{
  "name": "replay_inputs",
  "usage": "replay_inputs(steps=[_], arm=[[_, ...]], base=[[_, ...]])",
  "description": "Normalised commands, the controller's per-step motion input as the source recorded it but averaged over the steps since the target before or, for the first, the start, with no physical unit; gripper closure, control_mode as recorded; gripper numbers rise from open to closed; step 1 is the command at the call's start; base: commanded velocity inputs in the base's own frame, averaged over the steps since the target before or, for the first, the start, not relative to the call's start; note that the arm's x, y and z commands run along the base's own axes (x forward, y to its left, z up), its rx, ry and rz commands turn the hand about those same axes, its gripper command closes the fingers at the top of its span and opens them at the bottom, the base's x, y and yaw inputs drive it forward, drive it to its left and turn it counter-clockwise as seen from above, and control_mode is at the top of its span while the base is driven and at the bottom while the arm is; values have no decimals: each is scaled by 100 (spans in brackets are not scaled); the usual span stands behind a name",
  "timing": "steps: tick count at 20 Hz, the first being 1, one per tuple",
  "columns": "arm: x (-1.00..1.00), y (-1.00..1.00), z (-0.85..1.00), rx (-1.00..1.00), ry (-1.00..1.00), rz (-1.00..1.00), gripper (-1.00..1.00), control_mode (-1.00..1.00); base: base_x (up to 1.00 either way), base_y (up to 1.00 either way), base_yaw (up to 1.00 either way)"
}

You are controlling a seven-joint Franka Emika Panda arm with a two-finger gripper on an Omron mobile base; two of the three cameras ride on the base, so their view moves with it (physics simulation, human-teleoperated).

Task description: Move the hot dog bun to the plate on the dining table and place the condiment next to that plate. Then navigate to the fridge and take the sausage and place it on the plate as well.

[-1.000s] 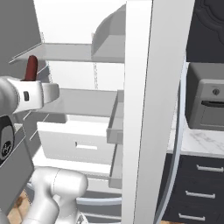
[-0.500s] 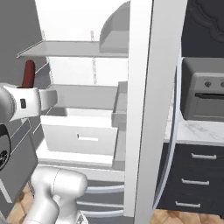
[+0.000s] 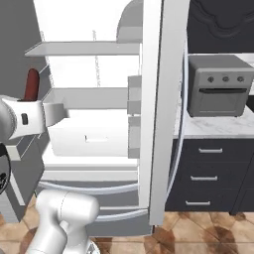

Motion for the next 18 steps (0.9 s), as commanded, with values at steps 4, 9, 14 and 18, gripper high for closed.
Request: replay_inputs(steps=[4, 9, 14, 18], arm=[[0, 0, 0, 0, 0, 0, 100, 100], [0, 0, 0, 0, 0, 0, 100, 100], [0, 0, 0, 0, 0, 0, 100, 100], [0, 0, 0, 0, 0, 0, 100, 100]], base=[[-86, 27, -30], [-84, 28, -33], [-23, 38, -30], [-54, 48, -44]])
